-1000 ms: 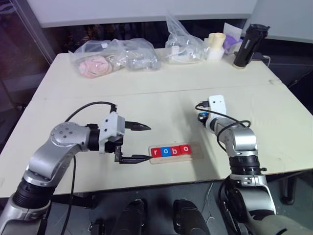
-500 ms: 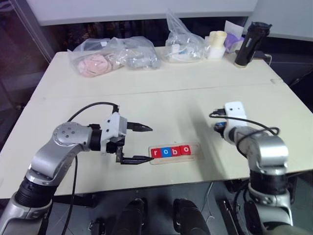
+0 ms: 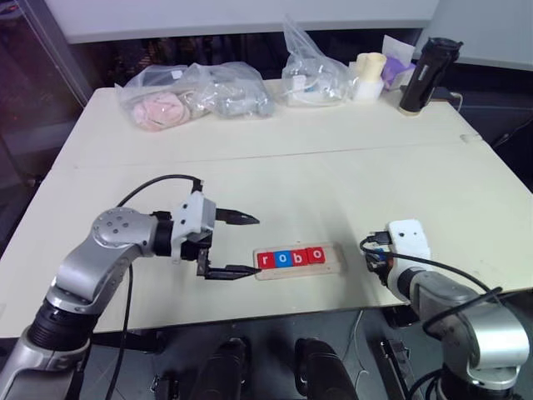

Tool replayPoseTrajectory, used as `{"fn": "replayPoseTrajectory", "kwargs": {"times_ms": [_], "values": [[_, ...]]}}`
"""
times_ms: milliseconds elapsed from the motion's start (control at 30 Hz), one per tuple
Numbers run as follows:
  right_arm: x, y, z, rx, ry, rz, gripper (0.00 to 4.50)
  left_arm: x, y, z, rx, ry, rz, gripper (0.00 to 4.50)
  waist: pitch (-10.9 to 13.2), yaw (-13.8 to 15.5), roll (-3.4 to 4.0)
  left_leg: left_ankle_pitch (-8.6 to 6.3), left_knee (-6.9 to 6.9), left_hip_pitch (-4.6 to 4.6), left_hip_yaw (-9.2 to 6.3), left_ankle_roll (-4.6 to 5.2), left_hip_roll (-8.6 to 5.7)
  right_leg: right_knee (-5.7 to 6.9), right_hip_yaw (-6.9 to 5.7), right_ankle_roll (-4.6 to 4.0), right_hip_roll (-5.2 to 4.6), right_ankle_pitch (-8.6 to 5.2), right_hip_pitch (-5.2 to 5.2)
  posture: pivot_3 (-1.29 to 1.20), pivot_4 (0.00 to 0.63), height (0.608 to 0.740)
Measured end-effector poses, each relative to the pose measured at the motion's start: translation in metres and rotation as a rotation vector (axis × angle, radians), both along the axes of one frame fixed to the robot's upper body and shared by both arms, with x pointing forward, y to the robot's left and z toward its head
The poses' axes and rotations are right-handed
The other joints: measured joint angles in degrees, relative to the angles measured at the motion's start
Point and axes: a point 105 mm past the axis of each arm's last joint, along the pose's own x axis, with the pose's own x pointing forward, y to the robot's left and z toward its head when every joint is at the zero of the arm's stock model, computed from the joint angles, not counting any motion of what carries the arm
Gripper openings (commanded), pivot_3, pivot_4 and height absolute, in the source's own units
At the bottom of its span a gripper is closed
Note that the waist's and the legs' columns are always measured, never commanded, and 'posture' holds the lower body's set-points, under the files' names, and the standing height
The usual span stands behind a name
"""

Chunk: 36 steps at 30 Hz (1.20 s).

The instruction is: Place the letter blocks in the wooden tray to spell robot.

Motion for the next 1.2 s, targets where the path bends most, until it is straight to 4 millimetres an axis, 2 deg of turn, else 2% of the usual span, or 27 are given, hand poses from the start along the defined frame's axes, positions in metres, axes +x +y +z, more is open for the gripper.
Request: {"fn": "replayPoseTrajectory", "kwargs": {"times_ms": [67,100,167,300,367,533,667,933,1167,1200], "values": [[0.0,-0.001,0.0,-0.003,-0.001,-0.005,4.2,0.0,0.0,0.0,0.001,0.0,0.001,4.5,0.0,0.0,-0.03,0.0,0.0,0.0,0.0,0.0,0.0,-0.02,0.0,0.0,0.01,0.0,0.01,0.0,0.15,0.738],[0.0,-0.002,0.002,-0.009,-0.003,0.002,4.46,0.0,0.0,0.0,0.002,0.001,0.001,4.5,0.0,-0.1,-0.03,0.0,0.0,0.01,0.0,0.0,0.01,-0.03,0.0,0.0,0.01,0.0,0.02,0.0,0.15,0.738],[0.004,-0.003,0.007,-0.046,0.011,0.076,4.46,0.0,0.0,-0.001,0.004,0.001,0.001,4.5,0.0,-0.3,-0.01,0.0,0.02,0.01,0.02,0.0,0.02,-0.05,0.0,-0.01,0.01,0.01,0.03,0.0,0.15,0.738],[0.016,0.009,0.034,-0.109,0.018,0.379,4.46,0.0,0.0,-0.001,0.004,0.0,0.001,4.5,0.0,-0.1,-0.01,-0.03,0.03,0.01,-0.04,0.05,0.12,-0.32,-0.2,-0.01,0.04,0.01,0.2,0.0,0.15,0.738],[0.017,0.009,0.04,-0.147,0.034,0.553,4.46,0.001,0.0,-0.001,0.005,0.0,0.001,4.5,0.0,0.2,-0.01,-0.11,0.0,-0.01,-0.05,0.18,0.11,-0.55,-0.34,0.0,0.04,0.01,0.32,0.0,0.15,0.738],[0.028,-0.009,0.035,-0.201,0.042,0.847,4.46,0.002,-0.002,0.003,0.0,-0.017,-0.004,4.5,0.1,0.3,-0.08,-0.28,0.07,-0.07,0.13,0.46,-0.1,-0.68,-0.4,0.13,-0.16,0.12,0.37,0.0,0.15,0.738],[0.027,-0.022,0.021,-0.216,0.089,1.042,4.46,0.003,-0.003,0.006,-0.001,-0.026,-0.008,4.5,0.1,0.1,-0.09,-0.29,0.11,-0.05,0.16,0.48,-0.1,-0.66,-0.31,0.17,-0.17,0.14,0.38,0.0,0.15,0.738],[0.025,-0.043,0.009,-0.218,0.175,1.166,4.46,0.002,-0.002,0.003,0.005,-0.018,0.0,4.5,0.1,0.1,-0.08,-0.29,0.13,-0.01,0.16,0.47,-0.05,-0.6,-0.19,0.09,-0.16,0.19,0.37,0.0,0.15,0.738],[0.031,-0.047,0.008,-0.227,0.167,1.183,4.46,-0.002,-0.003,0.002,0.011,-0.018,-0.007,4.5,0.1,0.1,-0.08,-0.29,0.17,0.0,0.17,0.46,-0.06,-0.58,-0.12,0.07,-0.16,0.22,0.37,0.0,0.15,0.738],[0.032,-0.047,0.008,-0.227,0.166,1.183,4.22,-0.002,-0.002,0.001,0.011,-0.017,-0.006,4.5,0.1,0.1,-0.08,-0.29,0.19,0.0,0.17,0.45,-0.05,-0.57,-0.12,0.07,-0.16,0.23,0.38,0.0,0.15,0.738]]}}
